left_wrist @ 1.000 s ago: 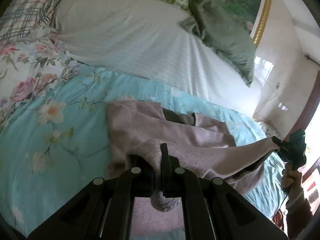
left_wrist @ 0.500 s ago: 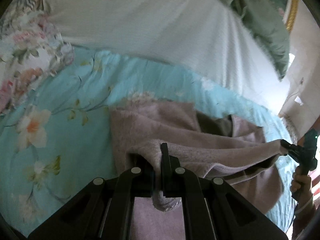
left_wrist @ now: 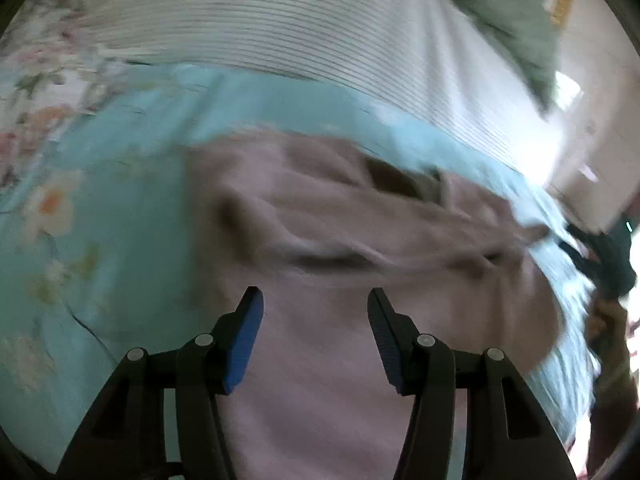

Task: Fold small clothes
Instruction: 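Lift the hem with both grippers and fold it toward the collar, then release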

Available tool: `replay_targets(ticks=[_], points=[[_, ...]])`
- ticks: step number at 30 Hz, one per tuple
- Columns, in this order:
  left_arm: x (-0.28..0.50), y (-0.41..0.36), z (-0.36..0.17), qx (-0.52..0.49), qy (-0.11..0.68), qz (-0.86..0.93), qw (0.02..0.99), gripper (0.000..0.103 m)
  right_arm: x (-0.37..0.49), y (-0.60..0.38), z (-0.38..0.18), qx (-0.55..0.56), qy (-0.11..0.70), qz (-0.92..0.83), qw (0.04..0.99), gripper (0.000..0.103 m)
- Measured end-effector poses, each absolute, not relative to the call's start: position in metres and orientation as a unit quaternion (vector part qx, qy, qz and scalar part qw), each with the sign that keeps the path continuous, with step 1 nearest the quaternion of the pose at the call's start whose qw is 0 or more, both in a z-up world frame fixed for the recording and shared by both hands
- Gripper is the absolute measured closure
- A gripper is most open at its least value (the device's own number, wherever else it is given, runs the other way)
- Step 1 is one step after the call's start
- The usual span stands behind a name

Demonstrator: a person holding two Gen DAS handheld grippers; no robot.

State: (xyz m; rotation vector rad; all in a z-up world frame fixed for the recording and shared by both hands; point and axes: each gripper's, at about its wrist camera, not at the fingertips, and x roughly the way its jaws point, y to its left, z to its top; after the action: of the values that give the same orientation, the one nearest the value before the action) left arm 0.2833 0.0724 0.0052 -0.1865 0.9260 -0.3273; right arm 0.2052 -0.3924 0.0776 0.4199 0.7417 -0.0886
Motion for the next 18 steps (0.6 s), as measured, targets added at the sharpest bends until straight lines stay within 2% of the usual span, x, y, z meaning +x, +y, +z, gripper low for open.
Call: replay_targets(ticks=[2, 5, 7, 10, 14, 18], points=[[0.276, 0.042, 0.002, -0.063, 0.456, -0.195, 0.866, 0.048, 0.206, -0.363, 0.076, 0.170, 0.387, 0.025, 0.906, 0.045], [0.282, 0.003, -0.012, -0.027, 0.490, -0.229, 0.841, 0.049, 0.223, -0.298, 0.047, 0.076, 0.478, 0.108, 0.869, 0.052], [0.293, -0.018, -0.025, 0.002, 0.513, -0.227, 0.828, 0.049, 0.237, -0.267, 0.023, 0.018, 0.521, 0.125, 0.844, 0.061], [0.320, -0.018, -0.033, -0.005, 0.528, -0.217, 0.821, 0.056, 0.264, -0.250, 0.002, -0.042, 0.543, 0.112, 0.831, 0.063], [0.357, 0.001, -0.023, -0.013, 0.519, -0.192, 0.833, 0.058, 0.308, -0.269, -0.005, -0.060, 0.543, 0.057, 0.835, 0.063], [0.404, 0.043, -0.020, -0.023, 0.505, -0.088, 0.858, 0.062, 0.335, -0.331, 0.007, 0.042, 0.496, -0.035, 0.867, 0.065]])
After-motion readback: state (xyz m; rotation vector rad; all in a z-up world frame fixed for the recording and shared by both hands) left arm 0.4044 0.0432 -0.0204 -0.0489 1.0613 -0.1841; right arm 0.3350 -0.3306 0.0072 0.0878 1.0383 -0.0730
